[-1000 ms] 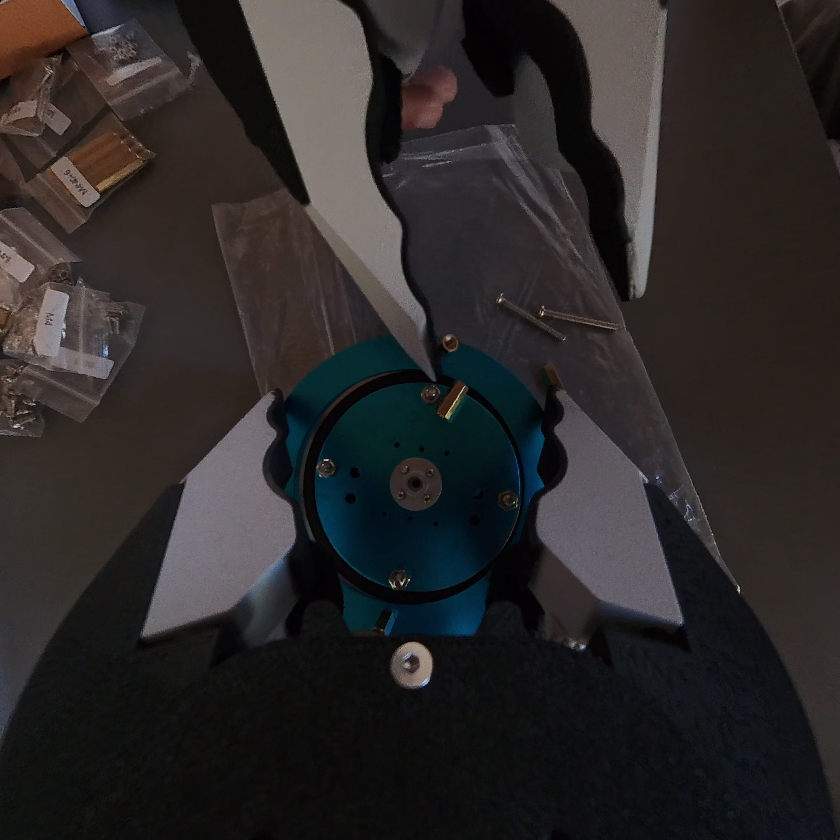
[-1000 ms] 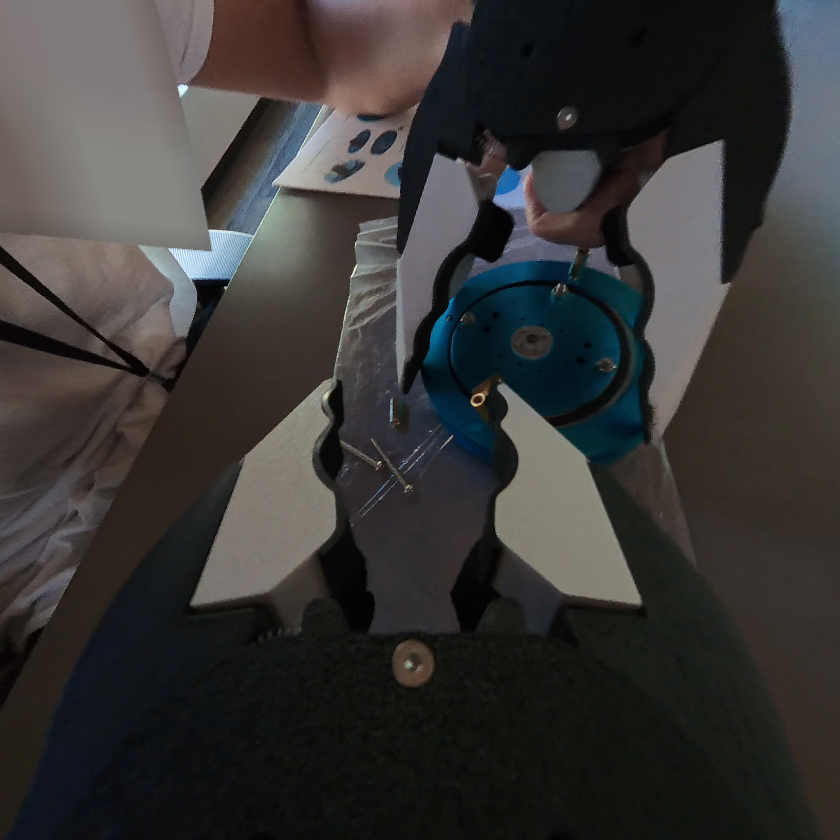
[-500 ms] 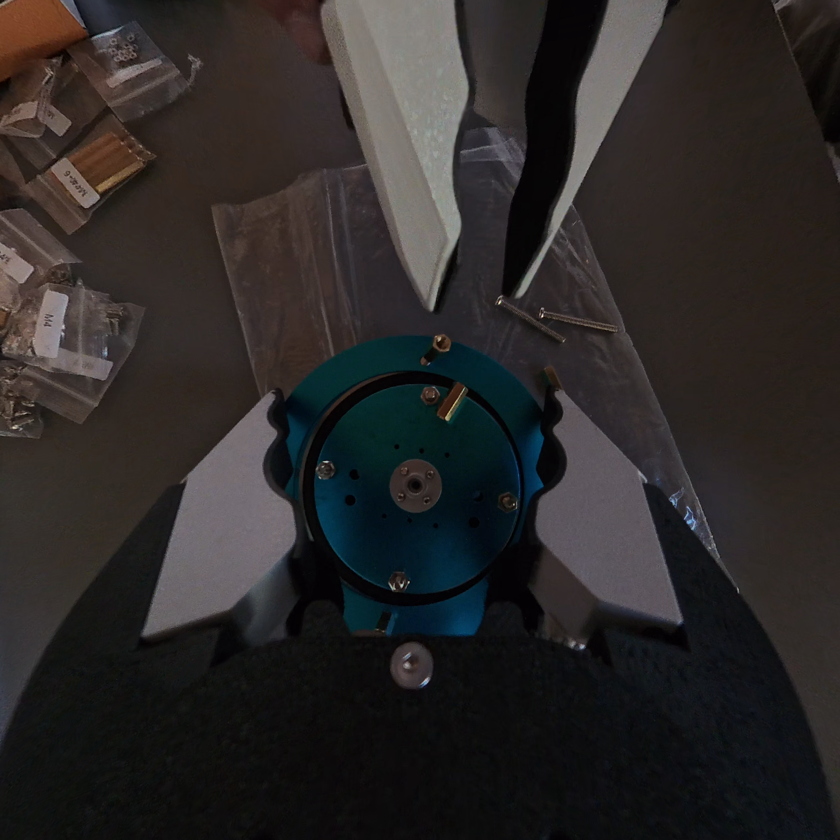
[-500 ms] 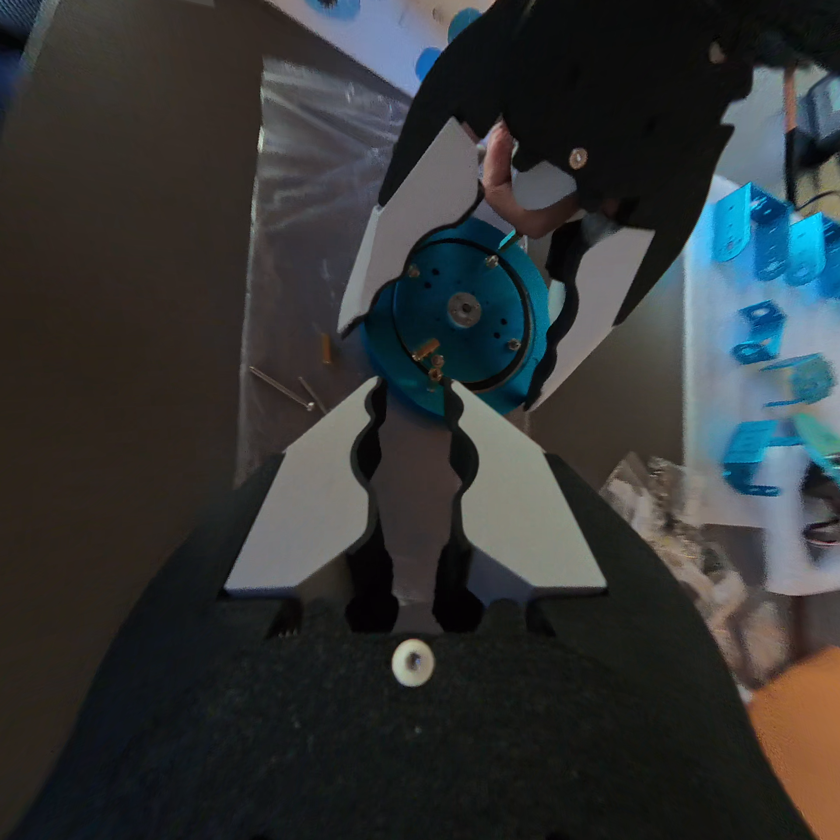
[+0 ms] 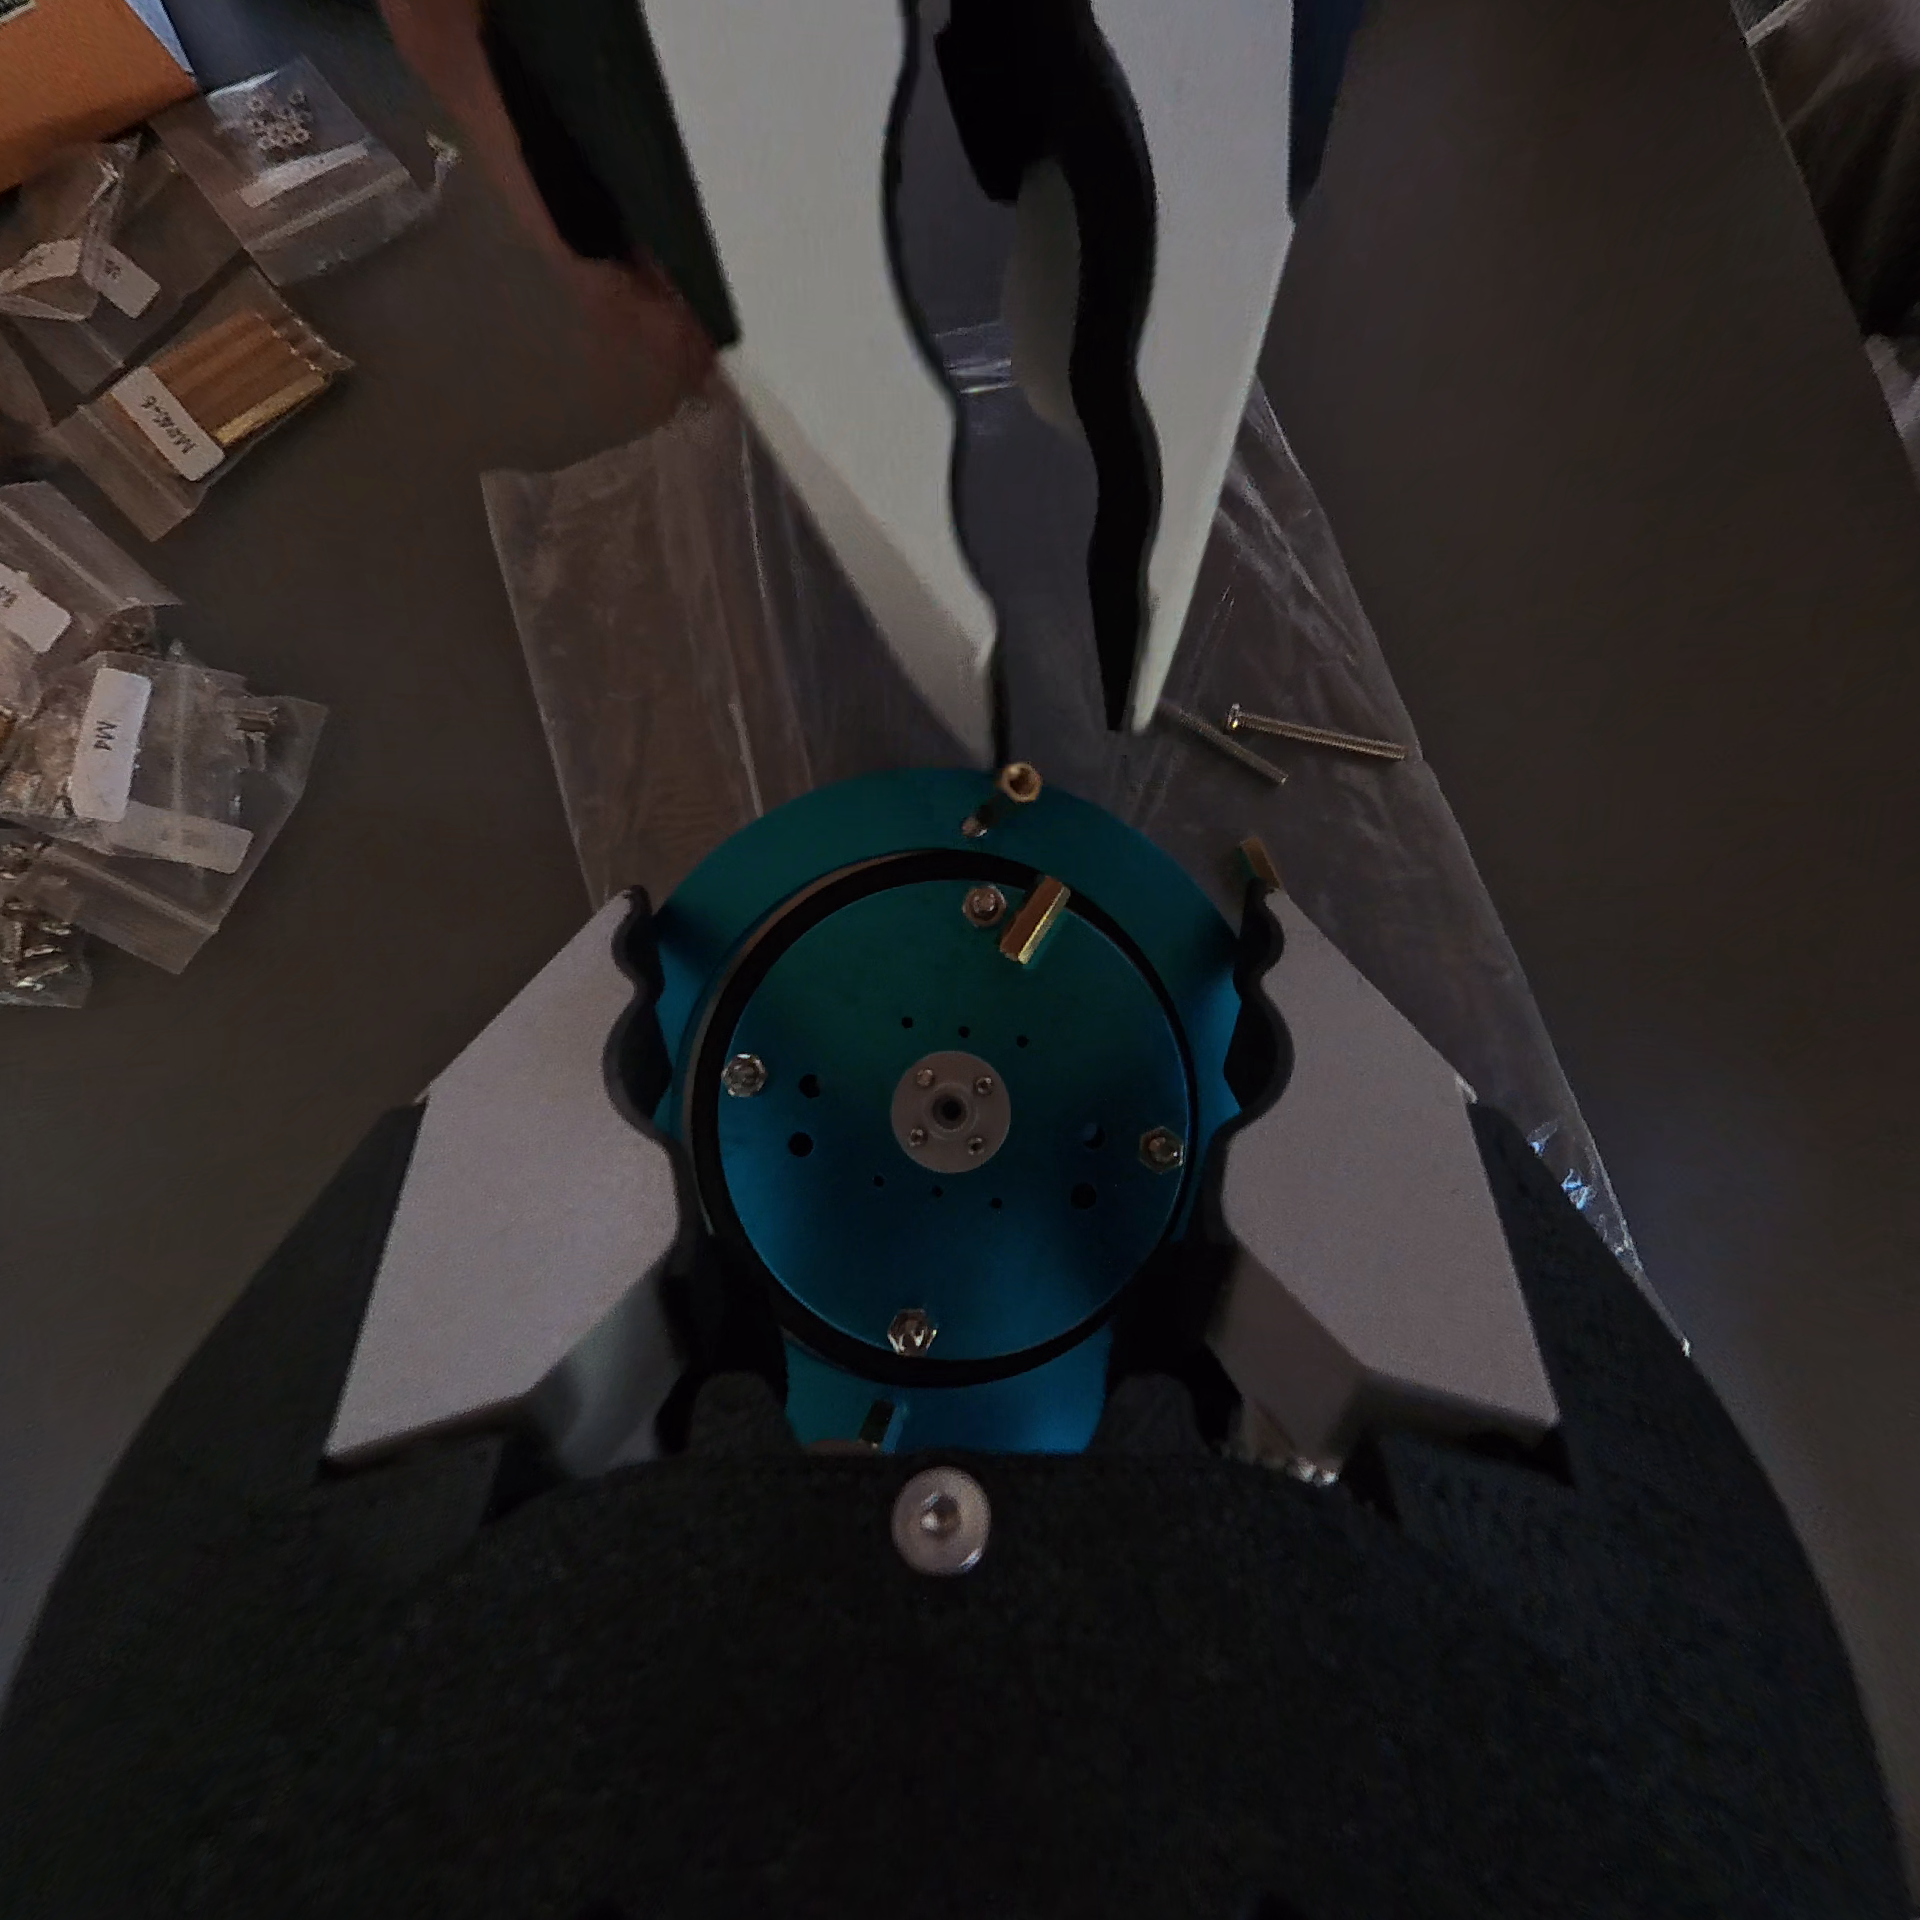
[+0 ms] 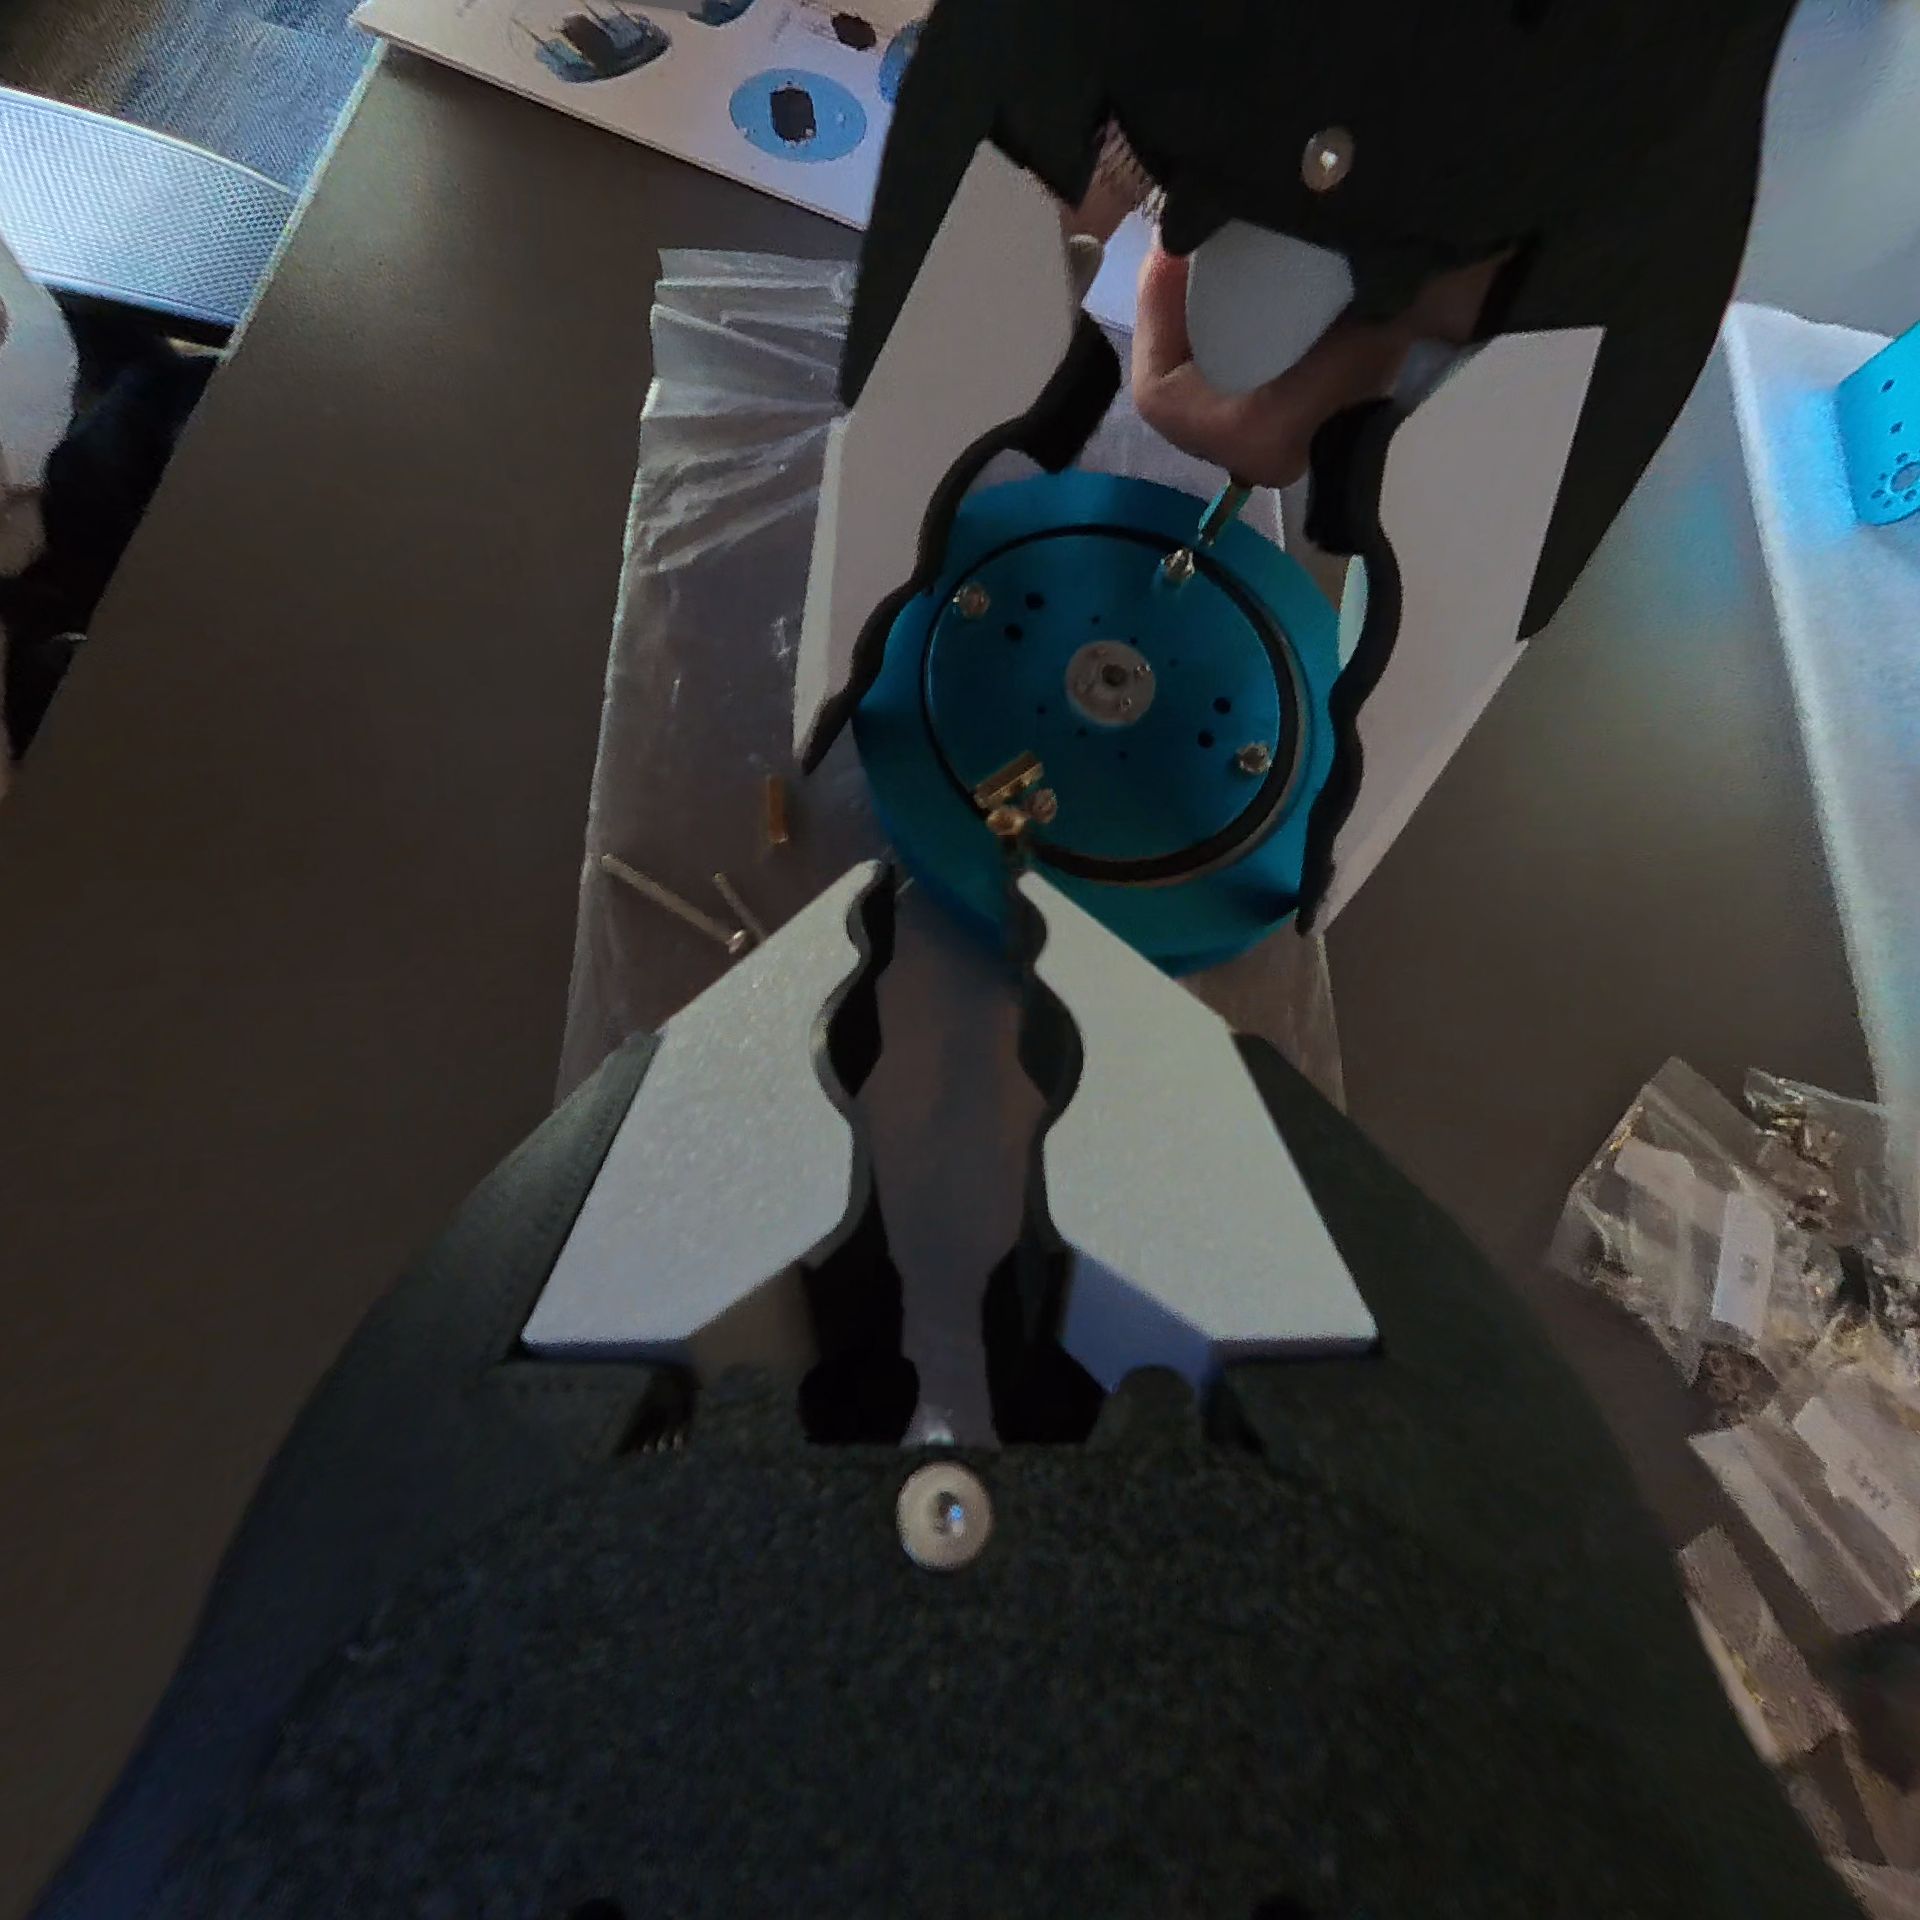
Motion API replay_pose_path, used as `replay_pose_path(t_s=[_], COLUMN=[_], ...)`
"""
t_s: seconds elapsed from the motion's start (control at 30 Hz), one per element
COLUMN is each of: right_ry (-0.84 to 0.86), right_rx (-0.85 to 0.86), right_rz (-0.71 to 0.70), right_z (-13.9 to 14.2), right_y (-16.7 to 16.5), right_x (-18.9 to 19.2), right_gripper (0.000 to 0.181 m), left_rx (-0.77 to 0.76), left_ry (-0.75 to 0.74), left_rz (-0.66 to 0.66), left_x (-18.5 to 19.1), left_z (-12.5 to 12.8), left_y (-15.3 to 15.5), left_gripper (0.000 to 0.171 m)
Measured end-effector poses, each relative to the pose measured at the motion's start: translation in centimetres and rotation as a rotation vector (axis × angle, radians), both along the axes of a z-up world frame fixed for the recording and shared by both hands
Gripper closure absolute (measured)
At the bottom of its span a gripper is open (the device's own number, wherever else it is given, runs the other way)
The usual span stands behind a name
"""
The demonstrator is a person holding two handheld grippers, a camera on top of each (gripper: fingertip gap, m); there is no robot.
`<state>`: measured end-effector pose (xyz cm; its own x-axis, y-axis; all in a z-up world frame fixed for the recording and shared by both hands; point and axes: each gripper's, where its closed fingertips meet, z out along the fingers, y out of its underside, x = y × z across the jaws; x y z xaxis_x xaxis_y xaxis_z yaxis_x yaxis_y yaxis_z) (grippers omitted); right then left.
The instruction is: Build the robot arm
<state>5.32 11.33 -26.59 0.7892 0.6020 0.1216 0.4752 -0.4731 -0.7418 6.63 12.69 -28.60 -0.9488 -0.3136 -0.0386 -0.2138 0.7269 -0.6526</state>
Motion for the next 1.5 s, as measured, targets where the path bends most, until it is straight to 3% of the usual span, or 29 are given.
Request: replay_pose_path(t_s=[0.1, 0.17, 0.37, 0.43, 0.5, 0.63, 0.77, 0.8, 0.87, 1.03, 1.2, 1.27, 1.3, 1.4, 1.5], right_ry=[0.013, -0.006, 0.083, 0.087, 0.074, 0.055, 0.161, 0.163, 0.151, 0.137, 0.184, 0.192, 0.206, 0.223, 0.216], right_rx=[0.071, 0.111, -0.019, 0.010, 0.061, 0.072, -0.006, 0.014, 0.050, 0.122, -0.032, -0.023, -0.005, 0.080, 0.104], right_rz=[-0.027, -0.041, -0.012, -0.030, -0.053, -0.023, 0.002, -0.015, -0.023, -0.070, 0.005, -0.025, -0.018, -0.077, -0.038], right_z=[1.0, 1.2, 0.2, 0.6, 1.0, 0.8, 0.4, 0.7, 1.0, 1.5, -0.3, -0.1, 0.2, 1.2, 1.7], right_y=[-0.1, 1.0, 0.4, -0.7, -0.6, 1.6, 0.6, 0.1, -1.3, 0.1, 0.8, -0.5, -1.3, -1.4, 0.6], right_x=[0.4, 0.4, -0.7, -0.2, 0.2, -0.8, -1.7, -1.4, -0.9, -0.1, -1.8, -1.0, -0.8, 0.4, -0.6], right_gripper=[0.165, 0.154, 0.144, 0.157, 0.157, 0.140, 0.136, 0.136, 0.162, 0.148, 0.133, 0.140, 0.158, 0.155, 0.145], left_rx=[0.001, 0.001, -0.001, -0.002, -0.002, -0.002, -0.005, -0.005, -0.003, -0.005, -0.006, -0.007, -0.007, -0.008, -0.008], left_ry=[0.000, 0.000, 0.001, 0.001, 0.001, 0.002, 0.003, 0.003, 0.002, 0.003, 0.004, 0.004, 0.004, 0.005, 0.005], left_rz=[0.001, 0.002, 0.002, 0.002, 0.003, 0.005, 0.001, -0.001, -0.001, -0.002, -0.004, -0.007, -0.006, -0.006, -0.005], left_x=[0.0, 0.0, 0.0, 0.0, 0.0, 0.0, 0.0, -0.1, -0.1, -0.1, -0.1, -0.2, -0.2, -0.2, -0.2], left_z=[0.0, 0.0, 0.0, 0.0, 0.0, 0.0, 0.0, 0.0, 0.0, 0.0, 0.0, 0.0, 0.0, 0.0, 0.0], left_y=[0.0, 0.0, 0.0, 0.0, 0.0, 0.0, -0.1, -0.2, -0.2, -0.2, -0.2, -0.2, -0.2, -0.2, -0.2], left_gripper=[0.061, 0.061, 0.061, 0.061, 0.061, 0.061, 0.061, 0.062, 0.062, 0.062, 0.062, 0.062, 0.062, 0.062, 0.062])
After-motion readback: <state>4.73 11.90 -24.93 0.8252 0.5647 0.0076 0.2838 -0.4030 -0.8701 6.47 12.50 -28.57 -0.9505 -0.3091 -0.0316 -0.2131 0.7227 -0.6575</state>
